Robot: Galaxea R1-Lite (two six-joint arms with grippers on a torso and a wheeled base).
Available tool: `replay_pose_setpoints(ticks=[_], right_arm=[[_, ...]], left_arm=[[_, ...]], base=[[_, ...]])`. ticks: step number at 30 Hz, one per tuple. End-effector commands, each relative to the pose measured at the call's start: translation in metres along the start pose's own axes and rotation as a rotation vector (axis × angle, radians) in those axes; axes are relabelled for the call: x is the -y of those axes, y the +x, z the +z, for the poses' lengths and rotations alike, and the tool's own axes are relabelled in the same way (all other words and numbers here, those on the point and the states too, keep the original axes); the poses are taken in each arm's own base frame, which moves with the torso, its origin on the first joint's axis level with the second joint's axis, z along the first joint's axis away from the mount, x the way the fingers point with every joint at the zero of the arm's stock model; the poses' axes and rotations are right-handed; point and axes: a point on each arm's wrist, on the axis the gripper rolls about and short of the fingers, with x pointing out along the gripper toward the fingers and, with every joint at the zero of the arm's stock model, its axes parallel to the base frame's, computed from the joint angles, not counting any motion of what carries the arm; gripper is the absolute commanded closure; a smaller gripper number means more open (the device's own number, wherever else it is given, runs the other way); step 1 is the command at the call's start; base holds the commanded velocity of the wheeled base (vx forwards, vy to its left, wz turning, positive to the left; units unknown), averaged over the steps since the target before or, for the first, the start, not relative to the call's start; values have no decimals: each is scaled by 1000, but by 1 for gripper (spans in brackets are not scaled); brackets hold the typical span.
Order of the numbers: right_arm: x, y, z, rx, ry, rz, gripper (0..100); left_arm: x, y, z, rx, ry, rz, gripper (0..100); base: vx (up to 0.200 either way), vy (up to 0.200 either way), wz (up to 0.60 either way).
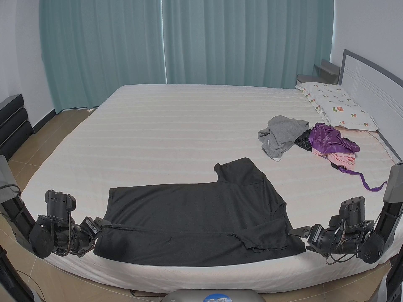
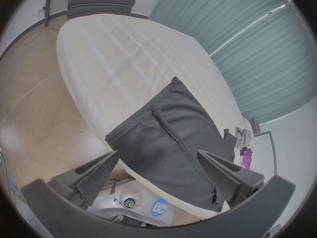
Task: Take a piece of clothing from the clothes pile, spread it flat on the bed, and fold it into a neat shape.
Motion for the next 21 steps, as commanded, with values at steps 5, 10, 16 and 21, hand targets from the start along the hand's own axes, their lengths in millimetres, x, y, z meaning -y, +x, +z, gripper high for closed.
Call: replay_pose_setpoints(ticks=[5, 10, 16, 21], right_arm=[[0, 2, -1, -7, -1, -3, 0], [0, 2, -1, -7, -1, -3, 0], [0, 2, -3, -14, -5, -2, 0], [-1, 2, -4, -18, -7, -2, 0]], left_arm=[[0, 1, 0, -3, -6, 2, 0], [1, 0, 0, -14, -23, -15, 0], [1, -1, 0, -25, -25, -21, 0], [1, 0, 0, -25, -25, -21, 0]], base=[[0, 0, 0], [0, 40, 0], [0, 167, 0], [0, 0, 0]])
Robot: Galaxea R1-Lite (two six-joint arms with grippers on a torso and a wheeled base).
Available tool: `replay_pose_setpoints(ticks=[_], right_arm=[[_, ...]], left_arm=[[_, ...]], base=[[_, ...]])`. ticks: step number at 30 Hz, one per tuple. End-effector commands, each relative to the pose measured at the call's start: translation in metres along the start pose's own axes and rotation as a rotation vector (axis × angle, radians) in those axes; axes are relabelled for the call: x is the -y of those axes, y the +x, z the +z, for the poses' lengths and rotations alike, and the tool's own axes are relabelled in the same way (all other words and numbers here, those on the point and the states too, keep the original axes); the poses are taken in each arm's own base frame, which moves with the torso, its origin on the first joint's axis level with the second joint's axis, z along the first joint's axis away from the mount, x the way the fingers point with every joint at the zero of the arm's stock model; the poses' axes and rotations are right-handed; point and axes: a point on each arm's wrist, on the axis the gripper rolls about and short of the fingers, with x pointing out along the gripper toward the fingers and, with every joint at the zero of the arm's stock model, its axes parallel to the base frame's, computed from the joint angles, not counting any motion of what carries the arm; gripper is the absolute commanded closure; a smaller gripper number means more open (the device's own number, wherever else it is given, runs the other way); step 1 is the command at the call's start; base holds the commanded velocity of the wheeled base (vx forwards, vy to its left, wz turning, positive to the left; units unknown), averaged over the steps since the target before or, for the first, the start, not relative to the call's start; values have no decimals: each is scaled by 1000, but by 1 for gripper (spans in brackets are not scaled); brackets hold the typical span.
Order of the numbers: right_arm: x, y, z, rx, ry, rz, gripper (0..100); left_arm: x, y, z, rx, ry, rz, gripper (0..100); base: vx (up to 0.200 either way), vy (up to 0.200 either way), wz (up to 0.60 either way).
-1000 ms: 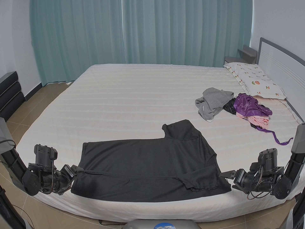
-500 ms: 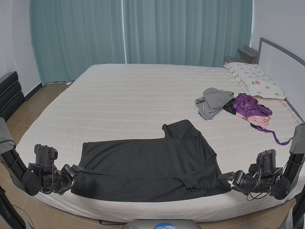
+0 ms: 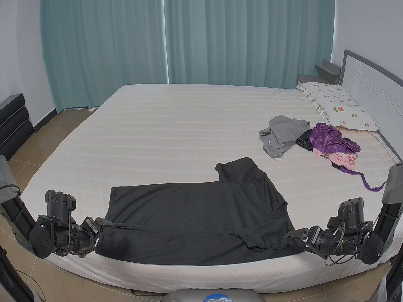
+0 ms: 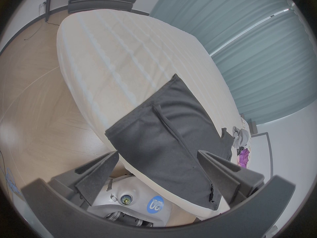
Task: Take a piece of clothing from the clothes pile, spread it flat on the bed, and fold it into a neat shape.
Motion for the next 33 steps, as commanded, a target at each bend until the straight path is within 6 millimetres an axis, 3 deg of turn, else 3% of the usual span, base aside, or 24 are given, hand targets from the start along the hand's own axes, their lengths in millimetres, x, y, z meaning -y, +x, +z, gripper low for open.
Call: replay_pose_setpoints(ticks=[1, 12, 21, 24, 28, 33], right_arm=[[0, 0, -1, -4, 0, 0, 0], [-1, -1, 1, 6, -3, 6, 0], [-2, 0, 2, 16, -5, 7, 0], [-2, -1, 2, 20, -7, 6, 0], [-2, 0, 2, 18, -7, 5, 0], [-2, -1, 2, 17, -7, 3, 0]], left_arm=[[0, 0, 0, 1, -1, -1, 0], [3, -1, 2, 23, -34, -10, 0], [9, -2, -4, 5, -4, -30, 0], [16, 1, -4, 4, 13, -45, 0], [20, 13, 1, 6, 13, -27, 0], [18, 44, 3, 32, 89, 82, 0]], base=[[0, 0, 0], [0, 0, 0], [200, 0, 0], [0, 0, 0], [0, 0, 0], [0, 0, 0]])
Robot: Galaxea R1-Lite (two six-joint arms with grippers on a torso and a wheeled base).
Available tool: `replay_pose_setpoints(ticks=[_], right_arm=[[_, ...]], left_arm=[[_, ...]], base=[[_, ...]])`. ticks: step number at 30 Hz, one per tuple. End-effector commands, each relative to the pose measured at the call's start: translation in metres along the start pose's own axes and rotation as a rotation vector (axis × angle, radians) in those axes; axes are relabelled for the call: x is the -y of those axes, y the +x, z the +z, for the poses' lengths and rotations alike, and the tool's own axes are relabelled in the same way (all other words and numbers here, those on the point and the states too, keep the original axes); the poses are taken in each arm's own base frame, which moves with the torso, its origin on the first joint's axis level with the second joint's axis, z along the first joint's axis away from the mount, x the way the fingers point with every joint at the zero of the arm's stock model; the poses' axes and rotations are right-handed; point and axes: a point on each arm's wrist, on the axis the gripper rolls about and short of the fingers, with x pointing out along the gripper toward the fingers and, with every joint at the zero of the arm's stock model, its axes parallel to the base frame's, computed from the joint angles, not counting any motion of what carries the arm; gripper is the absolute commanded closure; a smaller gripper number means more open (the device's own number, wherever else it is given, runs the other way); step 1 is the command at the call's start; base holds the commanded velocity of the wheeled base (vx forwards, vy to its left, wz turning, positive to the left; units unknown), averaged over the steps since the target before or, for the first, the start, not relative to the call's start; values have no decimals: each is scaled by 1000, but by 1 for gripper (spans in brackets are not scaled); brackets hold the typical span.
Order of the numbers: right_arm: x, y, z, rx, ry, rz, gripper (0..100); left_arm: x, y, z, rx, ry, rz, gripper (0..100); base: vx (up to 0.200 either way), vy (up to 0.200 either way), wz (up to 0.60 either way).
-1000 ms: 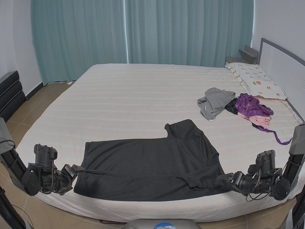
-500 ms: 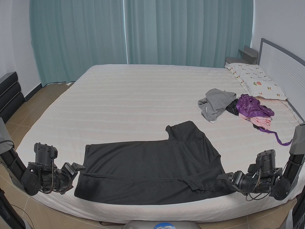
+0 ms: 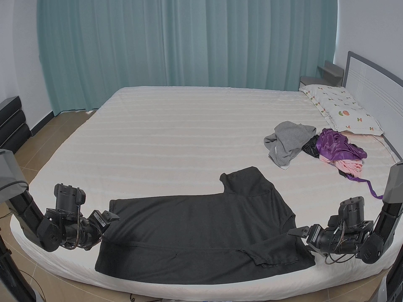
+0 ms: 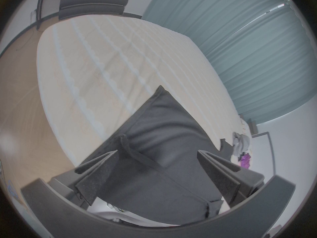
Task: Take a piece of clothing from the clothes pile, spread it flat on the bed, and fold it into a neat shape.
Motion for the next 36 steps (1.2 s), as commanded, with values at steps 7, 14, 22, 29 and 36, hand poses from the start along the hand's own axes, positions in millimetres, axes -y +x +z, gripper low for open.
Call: replay_pose_setpoints(ticks=[7, 14, 22, 29, 36], right_arm=[[1, 1, -1, -6, 0, -4, 0], [1, 1, -2, -9, 1, -7, 0], [1, -2, -3, -5, -32, -10, 0], [-4, 0, -3, 15, -82, 13, 0], [17, 17, 5, -16, -261, 27, 0]], left_arm=[[-9, 45, -2, 12, 84, 160, 0], [-9, 45, -2, 13, 85, 161, 100], [-13, 44, -5, 2, 81, 178, 100], [-16, 32, 0, 24, 61, 174, 100], [-16, 22, 1, 39, 60, 158, 100]], base=[[0, 0, 0], [0, 0, 0], [0, 0, 0], [0, 0, 0], [0, 0, 0]])
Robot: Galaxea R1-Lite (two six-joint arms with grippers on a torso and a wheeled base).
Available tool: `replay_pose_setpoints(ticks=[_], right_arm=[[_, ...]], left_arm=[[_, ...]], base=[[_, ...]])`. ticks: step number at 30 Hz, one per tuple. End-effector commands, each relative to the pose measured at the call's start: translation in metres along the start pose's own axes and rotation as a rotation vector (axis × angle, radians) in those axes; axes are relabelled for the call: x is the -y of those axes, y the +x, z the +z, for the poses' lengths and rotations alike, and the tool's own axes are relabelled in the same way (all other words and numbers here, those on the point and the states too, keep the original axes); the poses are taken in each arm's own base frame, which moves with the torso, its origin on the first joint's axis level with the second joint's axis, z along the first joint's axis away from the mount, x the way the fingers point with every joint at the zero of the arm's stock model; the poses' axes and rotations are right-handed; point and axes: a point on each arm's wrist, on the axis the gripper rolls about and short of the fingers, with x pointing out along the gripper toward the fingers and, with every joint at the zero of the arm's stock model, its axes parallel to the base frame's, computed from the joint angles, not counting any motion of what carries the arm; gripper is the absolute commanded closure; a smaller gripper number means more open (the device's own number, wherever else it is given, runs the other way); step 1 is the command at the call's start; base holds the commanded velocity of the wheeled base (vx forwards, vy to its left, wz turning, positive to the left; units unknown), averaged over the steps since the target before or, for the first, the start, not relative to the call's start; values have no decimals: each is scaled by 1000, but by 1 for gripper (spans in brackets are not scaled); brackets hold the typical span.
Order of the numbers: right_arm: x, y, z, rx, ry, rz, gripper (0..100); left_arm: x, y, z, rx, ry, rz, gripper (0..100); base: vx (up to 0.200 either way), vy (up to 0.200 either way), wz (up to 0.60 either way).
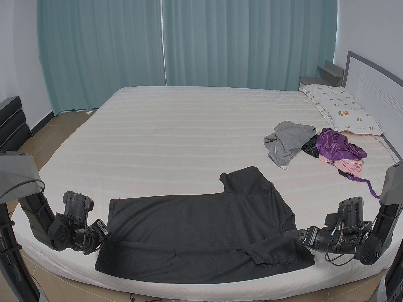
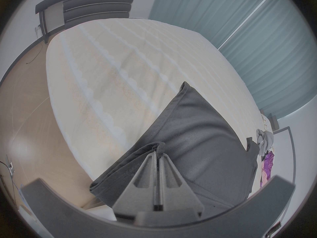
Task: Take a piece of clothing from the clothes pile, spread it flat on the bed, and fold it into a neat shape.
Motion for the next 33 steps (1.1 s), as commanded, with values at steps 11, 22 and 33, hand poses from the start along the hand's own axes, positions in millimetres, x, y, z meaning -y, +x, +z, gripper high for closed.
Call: replay_pose_setpoints(ticks=[11, 22, 33], right_arm=[[54, 55, 11, -72, -218, 59, 0], [49, 67, 24, -48, -237, 131, 0], [52, 75, 23, -62, -233, 148, 0]], left_arm=[[-1, -12, 1, 8, -3, -10, 100], [-2, -12, 0, 6, -1, -8, 100], [-2, -11, 0, 4, -2, -5, 100]], base=[[0, 0, 0], [0, 0, 0], [0, 0, 0]])
